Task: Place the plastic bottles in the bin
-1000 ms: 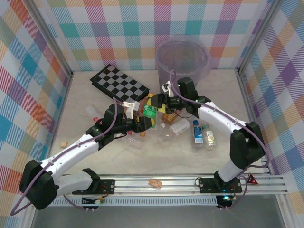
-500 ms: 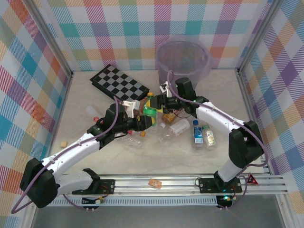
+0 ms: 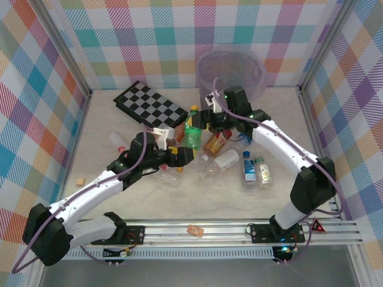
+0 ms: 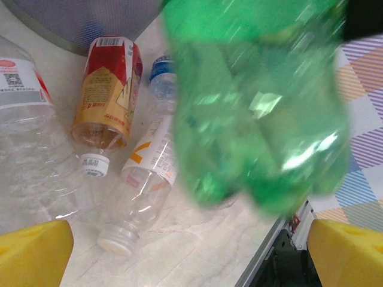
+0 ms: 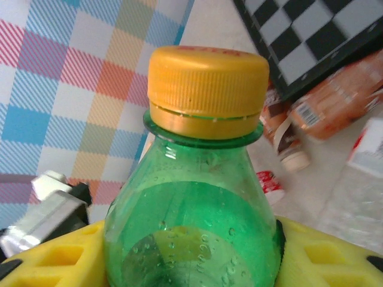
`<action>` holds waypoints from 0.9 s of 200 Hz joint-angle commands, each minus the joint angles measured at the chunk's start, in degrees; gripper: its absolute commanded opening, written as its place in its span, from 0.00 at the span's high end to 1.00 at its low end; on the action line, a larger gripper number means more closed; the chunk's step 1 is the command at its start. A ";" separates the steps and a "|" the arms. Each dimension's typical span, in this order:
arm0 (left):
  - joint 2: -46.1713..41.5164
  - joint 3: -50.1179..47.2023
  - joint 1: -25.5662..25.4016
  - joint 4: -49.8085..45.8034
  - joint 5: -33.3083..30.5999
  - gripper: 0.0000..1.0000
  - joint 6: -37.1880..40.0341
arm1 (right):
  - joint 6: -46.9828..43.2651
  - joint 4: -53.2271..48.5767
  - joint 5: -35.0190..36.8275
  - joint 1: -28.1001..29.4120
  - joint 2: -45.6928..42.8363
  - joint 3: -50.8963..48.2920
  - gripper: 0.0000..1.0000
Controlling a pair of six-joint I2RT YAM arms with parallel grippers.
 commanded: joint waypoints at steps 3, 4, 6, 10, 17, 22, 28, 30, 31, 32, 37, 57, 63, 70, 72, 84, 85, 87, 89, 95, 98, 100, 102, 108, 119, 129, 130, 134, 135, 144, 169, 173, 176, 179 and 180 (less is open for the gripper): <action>-0.86 -1.17 -0.36 -1.63 -1.66 0.00 0.46 | -6.27 -6.70 6.13 -2.12 -3.00 6.73 0.59; -0.79 -1.18 -0.34 -1.72 -1.69 0.00 0.46 | -6.42 -6.91 6.31 -2.20 -3.00 6.97 0.59; -0.76 -1.17 -0.34 -1.87 -1.82 0.00 0.36 | -6.80 -7.16 6.61 -2.30 -3.03 7.53 0.59; -0.52 -1.24 -0.40 -2.12 -2.04 0.00 0.18 | -7.33 -7.76 7.25 -2.47 -3.09 8.57 0.59; -0.29 -1.44 -0.35 -2.61 -2.50 0.00 -0.14 | -8.27 -8.72 8.45 -2.94 -3.16 10.38 0.59; -0.18 -1.58 -0.36 -2.97 -2.70 0.00 -0.37 | -8.79 -9.23 9.23 -3.31 -3.18 11.60 0.59; -0.24 -1.91 -0.36 -2.86 -2.58 0.00 -0.49 | -9.30 -9.89 9.99 -3.73 -3.10 13.11 0.59; -0.36 -2.17 -0.37 -2.71 -2.46 0.00 -0.58 | -9.54 -10.08 10.25 -3.91 -3.10 13.52 0.59; -0.45 -2.25 -0.34 -2.52 -2.40 0.00 -0.67 | -9.59 -10.18 10.35 -4.02 -3.05 13.80 0.59; -0.50 -2.43 -0.33 -2.30 -2.32 0.00 -0.76 | -9.62 -10.24 10.49 -4.11 -3.03 14.07 0.59; -0.96 -3.22 -0.32 -1.27 -1.94 0.00 -1.20 | -10.01 -10.61 11.04 -4.60 -2.93 15.33 0.59; -2.61 -4.85 -0.31 1.34 -1.50 0.00 -2.17 | -10.76 -11.55 13.54 -6.87 -2.15 19.99 0.60; -2.65 -4.41 -0.28 -0.18 -2.01 0.00 -1.66 | -11.10 -11.67 14.10 -7.62 -1.60 21.48 0.60; -2.52 -3.59 -0.31 -2.34 -2.71 0.00 -0.92 | -11.58 -11.78 15.34 -8.42 -0.90 23.15 0.60; -2.49 -3.40 -0.31 -3.00 -2.96 0.00 -0.76 | -11.71 -11.78 15.63 -8.67 -0.70 23.66 0.60; -2.23 -3.09 -0.28 -4.96 -3.55 0.00 -0.36 | -13.17 -12.17 20.54 -9.30 0.61 26.23 0.61; -2.27 -3.11 -0.30 -4.97 -3.51 0.00 -0.38 | -13.34 -12.11 21.12 -9.30 0.65 26.39 0.61; -2.29 -3.13 -0.27 -4.82 -3.36 0.00 -0.43 | -13.71 -12.13 22.17 -9.31 0.87 26.75 0.61; -2.30 -3.31 -0.24 -4.54 -3.32 0.00 -0.52 | -14.11 -12.04 23.12 -9.31 1.10 27.09 0.61; -2.62 -4.09 -0.31 -3.20 -2.49 0.00 -0.90 | -14.99 -11.84 25.19 -9.55 1.79 28.05 0.61; -2.85 -4.43 -0.31 -2.28 -2.05 0.00 -1.13 | -15.16 -11.74 25.96 -9.73 2.14 28.50 0.61; -3.05 -4.66 -0.32 -1.80 -1.76 0.00 -1.32 | -15.18 -11.75 26.29 -9.90 2.39 28.86 0.61; -3.30 -4.92 -0.32 -1.15 -1.51 0.00 -1.54 | -15.18 -11.66 26.56 -10.03 2.63 29.24 0.61; -3.88 -5.49 -0.28 0.10 -1.20 0.00 -2.07 | -15.14 -11.38 26.86 -10.95 3.44 30.37 0.61; -5.14 -5.94 -0.31 0.68 -1.17 0.00 -2.50 | -14.71 -11.26 27.31 -12.15 5.34 32.64 0.61; -6.10 -5.65 -0.32 -0.99 -1.94 0.00 -2.20 | -14.57 -11.63 27.75 -13.18 7.69 35.30 0.62; -6.22 -5.58 -0.32 -1.18 -2.05 0.00 -2.14 | -14.52 -11.66 27.76 -13.31 7.92 35.59 0.61; -6.58 -5.39 -0.32 -2.15 -2.40 0.00 -1.94 | -14.52 -12.00 27.85 -13.63 9.02 36.81 0.61; -6.71 -5.36 -0.32 -2.38 -2.50 0.00 -1.92 | -14.45 -12.16 27.90 -13.71 9.25 37.13 0.62; -7.65 -5.16 -0.32 -4.08 -3.21 0.00 -1.73 | -14.40 -13.42 28.03 -14.49 11.90 40.17 0.62; -11.15 -6.14 -0.32 -5.24 -3.97 0.00 -2.80 | -15.42 -16.95 28.66 -15.76 18.60 47.63 0.61; -11.79 -6.29 -0.33 -5.24 -3.94 0.00 -3.05 | -15.57 -17.20 28.74 -15.98 19.42 48.35 0.61; -12.32 -6.44 -0.31 -5.24 -4.04 0.00 -3.25 | -15.62 -17.46 28.80 -16.05 20.01 48.83 0.61; -12.79 -6.54 -0.31 -5.29 -4.02 0.00 -3.38 | -15.73 -17.57 28.72 -16.12 20.55 49.26 0.62; -12.95 -6.60 -0.27 -5.31 -4.01 0.00 -3.48 | -15.72 -17.62 28.69 -16.14 20.63 49.38 0.62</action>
